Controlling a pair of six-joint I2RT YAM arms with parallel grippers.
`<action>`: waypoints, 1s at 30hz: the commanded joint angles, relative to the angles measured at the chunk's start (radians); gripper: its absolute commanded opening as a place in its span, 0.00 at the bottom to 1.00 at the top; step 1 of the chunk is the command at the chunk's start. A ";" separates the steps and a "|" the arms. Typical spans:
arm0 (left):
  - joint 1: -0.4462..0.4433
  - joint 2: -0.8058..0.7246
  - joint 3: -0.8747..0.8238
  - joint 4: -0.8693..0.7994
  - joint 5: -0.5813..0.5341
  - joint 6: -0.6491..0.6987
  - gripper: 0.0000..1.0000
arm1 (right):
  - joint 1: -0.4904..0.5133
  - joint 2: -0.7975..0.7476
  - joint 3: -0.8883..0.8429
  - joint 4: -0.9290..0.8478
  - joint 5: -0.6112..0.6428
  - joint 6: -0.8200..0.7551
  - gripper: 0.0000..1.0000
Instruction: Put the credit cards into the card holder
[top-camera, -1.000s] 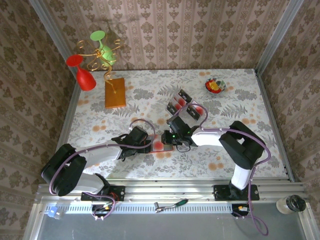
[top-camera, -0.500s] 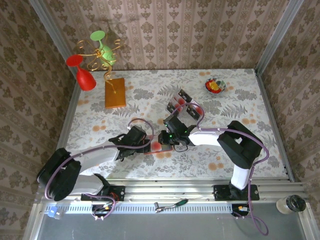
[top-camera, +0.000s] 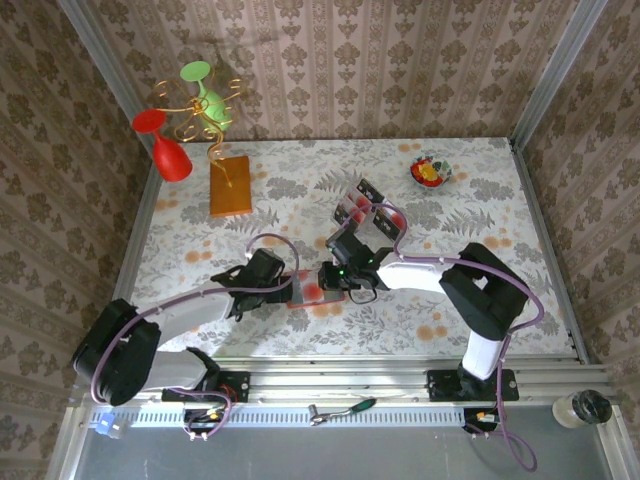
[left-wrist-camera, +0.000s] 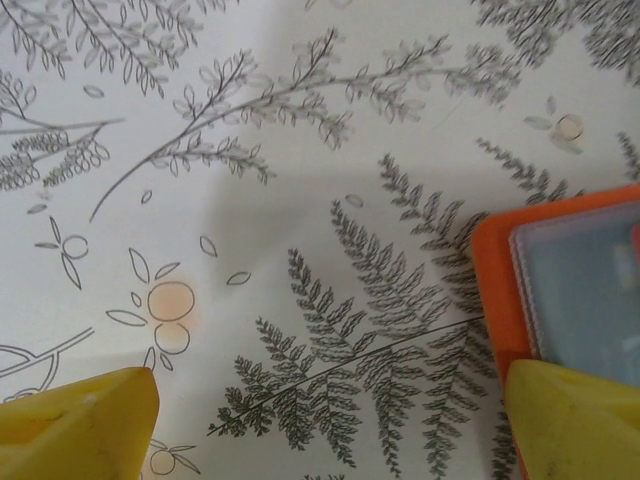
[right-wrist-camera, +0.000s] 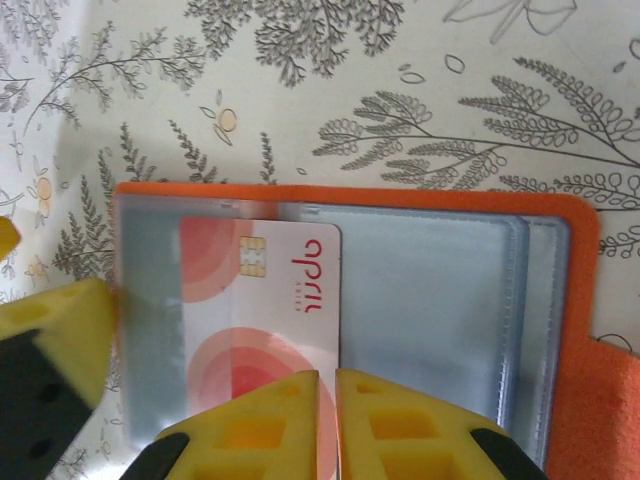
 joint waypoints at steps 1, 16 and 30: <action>0.008 0.020 -0.023 0.011 -0.001 -0.003 0.91 | 0.012 -0.029 0.045 -0.062 0.021 -0.042 0.15; 0.013 0.044 -0.030 0.033 0.004 0.003 0.91 | 0.030 0.067 0.113 -0.088 0.012 -0.055 0.14; 0.014 0.046 -0.028 0.033 0.011 0.008 0.90 | 0.077 0.149 0.174 -0.092 -0.001 -0.035 0.13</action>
